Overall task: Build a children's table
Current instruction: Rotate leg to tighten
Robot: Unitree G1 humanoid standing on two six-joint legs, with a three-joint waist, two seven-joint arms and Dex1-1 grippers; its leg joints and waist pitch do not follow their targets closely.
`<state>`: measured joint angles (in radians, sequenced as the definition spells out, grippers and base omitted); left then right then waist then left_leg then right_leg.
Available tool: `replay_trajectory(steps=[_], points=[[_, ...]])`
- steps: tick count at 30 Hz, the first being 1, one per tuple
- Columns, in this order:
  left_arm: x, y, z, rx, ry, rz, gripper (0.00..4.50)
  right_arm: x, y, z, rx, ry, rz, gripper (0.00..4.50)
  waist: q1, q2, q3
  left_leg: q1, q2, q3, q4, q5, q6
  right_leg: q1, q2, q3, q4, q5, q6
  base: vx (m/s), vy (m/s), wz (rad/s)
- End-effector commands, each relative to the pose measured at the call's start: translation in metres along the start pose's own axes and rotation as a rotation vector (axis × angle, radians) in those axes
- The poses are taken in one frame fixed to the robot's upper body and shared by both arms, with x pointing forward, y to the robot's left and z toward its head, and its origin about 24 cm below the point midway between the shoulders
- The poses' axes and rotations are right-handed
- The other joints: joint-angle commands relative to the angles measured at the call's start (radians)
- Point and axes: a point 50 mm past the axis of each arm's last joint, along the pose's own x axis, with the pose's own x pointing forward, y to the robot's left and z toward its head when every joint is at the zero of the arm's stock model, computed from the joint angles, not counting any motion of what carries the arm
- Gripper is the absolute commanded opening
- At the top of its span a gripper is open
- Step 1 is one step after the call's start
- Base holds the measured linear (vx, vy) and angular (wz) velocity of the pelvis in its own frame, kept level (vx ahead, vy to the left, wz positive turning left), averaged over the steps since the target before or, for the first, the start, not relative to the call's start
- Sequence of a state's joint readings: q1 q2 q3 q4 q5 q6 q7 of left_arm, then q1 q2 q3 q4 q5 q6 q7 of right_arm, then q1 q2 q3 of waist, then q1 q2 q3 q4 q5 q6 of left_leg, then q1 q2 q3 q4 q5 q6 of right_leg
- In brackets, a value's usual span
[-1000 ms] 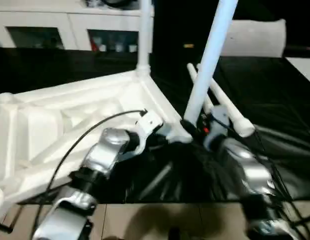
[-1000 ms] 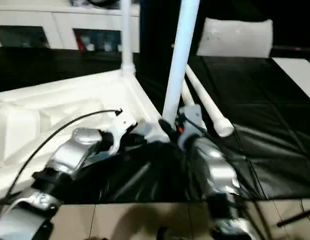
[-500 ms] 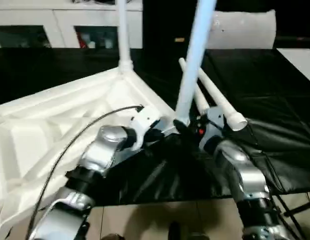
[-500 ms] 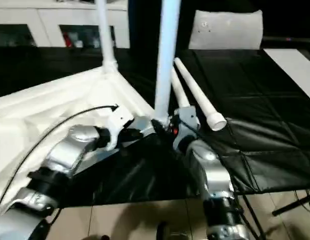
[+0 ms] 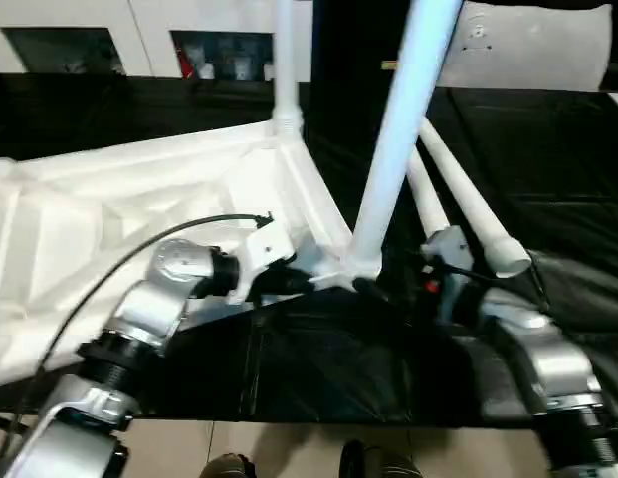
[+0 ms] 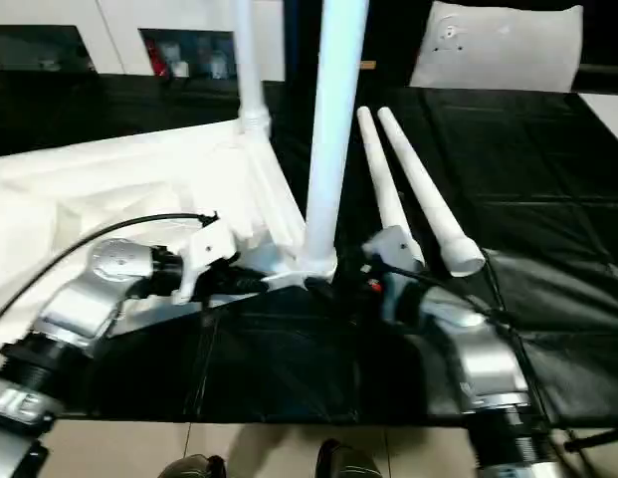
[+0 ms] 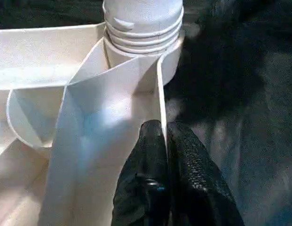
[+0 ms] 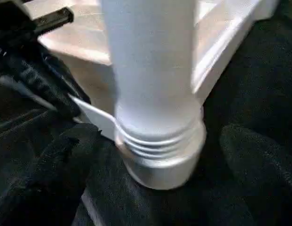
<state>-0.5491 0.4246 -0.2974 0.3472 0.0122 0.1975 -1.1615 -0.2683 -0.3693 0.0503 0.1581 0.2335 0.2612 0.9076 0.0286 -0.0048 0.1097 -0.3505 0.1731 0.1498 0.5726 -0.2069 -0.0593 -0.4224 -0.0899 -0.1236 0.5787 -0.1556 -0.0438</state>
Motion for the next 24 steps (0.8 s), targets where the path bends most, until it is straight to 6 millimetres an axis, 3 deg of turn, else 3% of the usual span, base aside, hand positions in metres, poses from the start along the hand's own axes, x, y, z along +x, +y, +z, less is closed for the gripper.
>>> replay_trajectory(steps=[1,6,17,19,24], points=[[0.0064,-0.0138,-0.0140,0.008,0.072,-0.141,0.00,-0.0011,0.0051,0.0050,-0.025,-0.011,0.083,4.44,0.004,-0.010,-0.085,-0.012,0.046,0.002,-0.042,0.015,0.197,0.083,-0.072,0.069,-0.049,-0.114,-0.240,0.000,0.000,0.00],[0.0013,-0.0148,-0.0145,0.060,0.085,-0.235,0.00,-0.0007,0.0106,0.0062,-0.032,0.007,0.221,4.04,0.009,-0.012,-0.080,-0.005,0.051,0.000,-0.050,-0.068,0.134,0.079,-0.068,0.067,-0.066,-0.284,-0.189,0.000,0.000,0.00],[0.0013,-0.0195,-0.0131,0.137,0.123,-0.380,0.00,0.0036,0.0124,0.0111,-0.040,0.023,0.366,3.02,0.021,-0.010,-0.086,0.000,0.058,-0.002,-0.051,-0.088,0.093,0.078,-0.070,0.071,-0.057,-0.241,-0.206,0.000,0.000,0.00],[0.0016,-0.0202,-0.0133,0.144,0.128,-0.396,0.00,0.0037,0.0129,0.0114,-0.038,0.033,0.395,2.80,0.028,-0.015,-0.092,0.000,0.057,-0.001,-0.049,-0.074,0.092,0.082,-0.071,0.071,-0.052,-0.214,-0.215,0.000,0.000,0.00],[0.0014,-0.0206,-0.0146,0.154,0.137,-0.417,0.00,0.0029,0.0126,0.0123,-0.033,0.056,0.448,2.47,0.032,-0.022,-0.092,-0.004,0.056,0.000,-0.047,-0.068,0.091,0.084,-0.072,0.070,-0.052,-0.227,-0.209,0.000,0.000,0.00]])
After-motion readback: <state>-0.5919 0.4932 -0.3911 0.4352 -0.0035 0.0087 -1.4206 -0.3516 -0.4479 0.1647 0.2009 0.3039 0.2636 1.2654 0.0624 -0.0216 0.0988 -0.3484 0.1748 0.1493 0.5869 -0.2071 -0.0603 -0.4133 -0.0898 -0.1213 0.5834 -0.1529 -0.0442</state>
